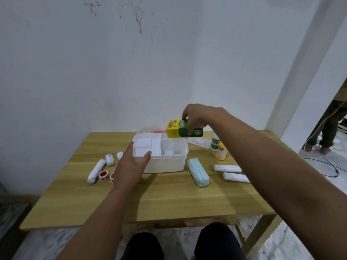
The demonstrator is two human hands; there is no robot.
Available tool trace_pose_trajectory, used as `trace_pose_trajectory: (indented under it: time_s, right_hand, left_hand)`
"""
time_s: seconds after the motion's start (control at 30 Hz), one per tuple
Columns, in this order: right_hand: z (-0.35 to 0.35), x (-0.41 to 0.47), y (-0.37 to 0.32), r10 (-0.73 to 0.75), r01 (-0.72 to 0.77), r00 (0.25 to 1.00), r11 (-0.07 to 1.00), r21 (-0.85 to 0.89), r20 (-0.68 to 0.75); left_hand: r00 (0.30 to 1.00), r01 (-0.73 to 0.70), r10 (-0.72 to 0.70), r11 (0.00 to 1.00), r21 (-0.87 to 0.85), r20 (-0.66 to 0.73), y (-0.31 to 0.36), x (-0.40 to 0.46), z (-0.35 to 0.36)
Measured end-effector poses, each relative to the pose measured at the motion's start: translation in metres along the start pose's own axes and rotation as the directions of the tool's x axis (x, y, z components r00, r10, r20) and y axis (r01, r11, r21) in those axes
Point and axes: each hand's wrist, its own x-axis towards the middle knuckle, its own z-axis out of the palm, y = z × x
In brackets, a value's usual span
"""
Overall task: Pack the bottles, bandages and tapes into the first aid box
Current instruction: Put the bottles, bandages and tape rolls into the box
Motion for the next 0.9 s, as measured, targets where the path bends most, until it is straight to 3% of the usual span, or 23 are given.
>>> trace_pose_trajectory:
  time_s: [0.1, 0.23, 0.47, 0.63, 0.9]
  right_hand:
    - [0.021, 0.006, -0.024, -0.059, 0.068, 0.996, 0.983, -0.168, 0.061]
    - [0.045, 0.014, -0.044, -0.097, 0.112, 0.991, 0.977, -0.184, 0.091]
    - [0.085, 0.036, -0.054, -0.166, 0.168, 0.982, 0.986, -0.011, 0.091]
    - [0.118, 0.042, -0.052, -0.182, 0.18, 0.983, 0.979, 0.095, 0.011]
    - [0.125, 0.047, -0.053, -0.214, 0.205, 0.977, 0.921, 0.331, -0.009]
  left_hand:
    - [1.0, 0.02, -0.02, 1.0, 0.009, 0.007, -0.001, 0.002, 0.001]
    - [0.999, 0.036, -0.037, 0.999, 0.026, 0.009, 0.003, 0.002, 0.003]
    - [0.999, 0.038, -0.037, 0.999, 0.037, -0.003, 0.004, 0.002, 0.003]
    - [1.0, 0.016, -0.016, 1.0, 0.003, -0.013, 0.003, 0.0, 0.003]
    - [1.0, 0.004, -0.004, 1.0, -0.022, -0.03, 0.002, -0.001, 0.005]
